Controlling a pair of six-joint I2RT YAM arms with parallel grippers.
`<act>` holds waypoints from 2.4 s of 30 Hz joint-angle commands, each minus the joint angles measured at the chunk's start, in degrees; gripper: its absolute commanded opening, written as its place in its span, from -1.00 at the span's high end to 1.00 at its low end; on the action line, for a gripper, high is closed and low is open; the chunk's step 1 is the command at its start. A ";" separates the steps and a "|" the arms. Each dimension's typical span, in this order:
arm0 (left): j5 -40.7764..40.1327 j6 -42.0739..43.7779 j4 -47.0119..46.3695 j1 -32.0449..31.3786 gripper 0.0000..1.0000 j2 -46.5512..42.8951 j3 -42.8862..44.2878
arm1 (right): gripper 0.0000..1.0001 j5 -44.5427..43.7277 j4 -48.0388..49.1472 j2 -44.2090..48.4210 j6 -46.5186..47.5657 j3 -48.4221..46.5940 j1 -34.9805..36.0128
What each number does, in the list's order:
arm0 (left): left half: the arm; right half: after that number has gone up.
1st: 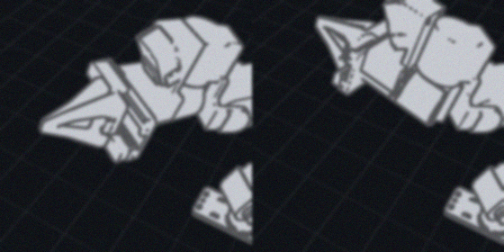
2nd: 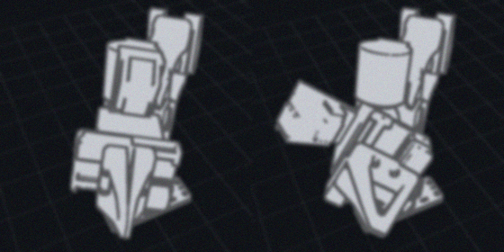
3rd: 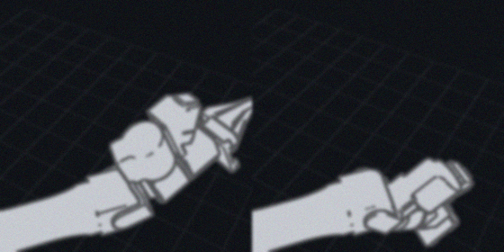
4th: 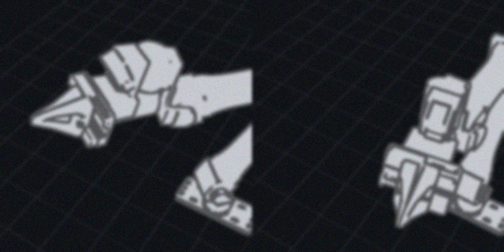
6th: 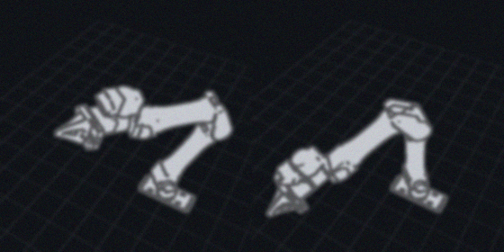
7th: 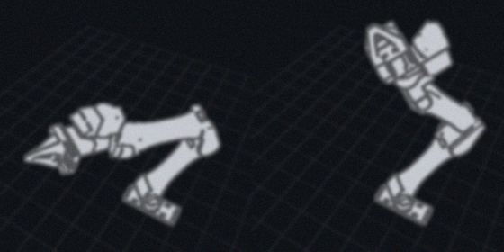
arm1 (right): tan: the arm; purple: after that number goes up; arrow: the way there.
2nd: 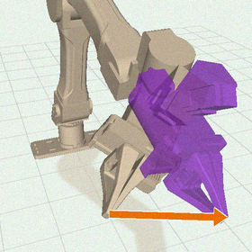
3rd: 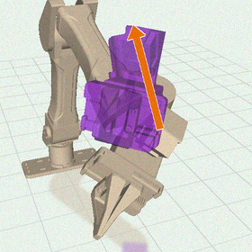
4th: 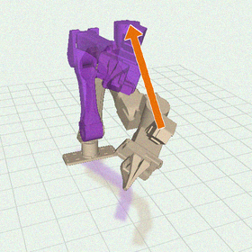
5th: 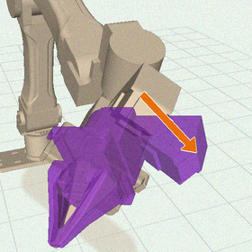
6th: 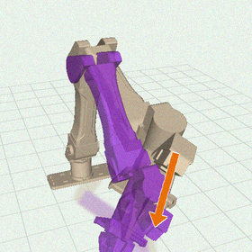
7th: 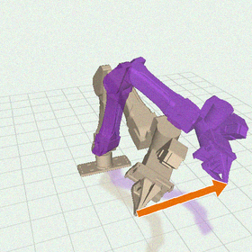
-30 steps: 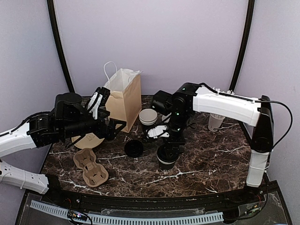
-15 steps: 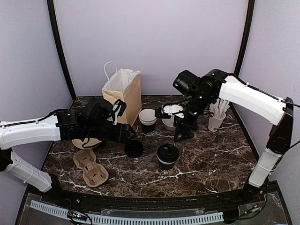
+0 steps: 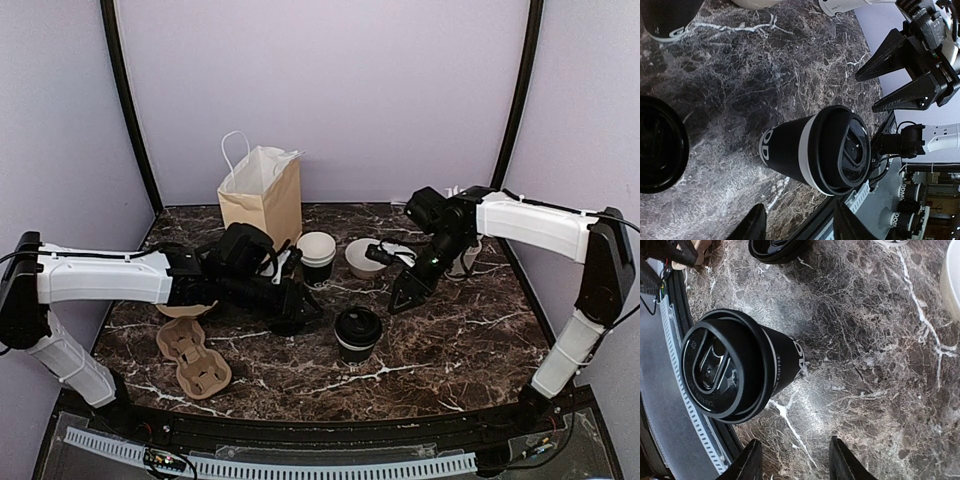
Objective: Pack the takeout coffee
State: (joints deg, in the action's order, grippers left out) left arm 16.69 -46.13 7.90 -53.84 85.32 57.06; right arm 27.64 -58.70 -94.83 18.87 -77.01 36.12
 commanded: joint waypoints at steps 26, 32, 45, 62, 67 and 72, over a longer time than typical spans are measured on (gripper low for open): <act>9.28 -3.57 -8.74 -0.47 0.27 11.09 4.28 | 0.12 13.66 3.77 -5.53 -1.28 1.69 -0.43; 8.29 -2.47 -4.03 -0.47 0.43 12.35 4.64 | 0.12 13.91 3.94 -6.15 -1.29 1.94 -0.43; 5.37 1.00 2.60 -0.47 0.58 16.56 1.97 | 0.16 10.36 6.31 -9.99 -4.17 3.23 -0.43; -2.11 3.58 6.74 -1.14 0.69 16.56 -1.39 | 0.22 -0.62 8.67 -8.49 -5.93 2.56 -0.17; -0.02 3.63 3.81 -2.52 0.64 14.09 0.55 | 0.22 2.00 6.85 -9.38 -4.75 -1.78 -0.24; -2.25 4.33 4.47 -4.02 0.39 9.69 4.03 | 0.20 3.45 4.82 -7.72 -3.72 -4.11 -0.42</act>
State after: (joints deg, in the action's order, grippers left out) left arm 18.57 -43.70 2.52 -56.12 96.47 60.77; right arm 33.36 -54.78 -102.59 13.76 -79.31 35.57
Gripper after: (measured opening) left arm 0.266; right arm 0.394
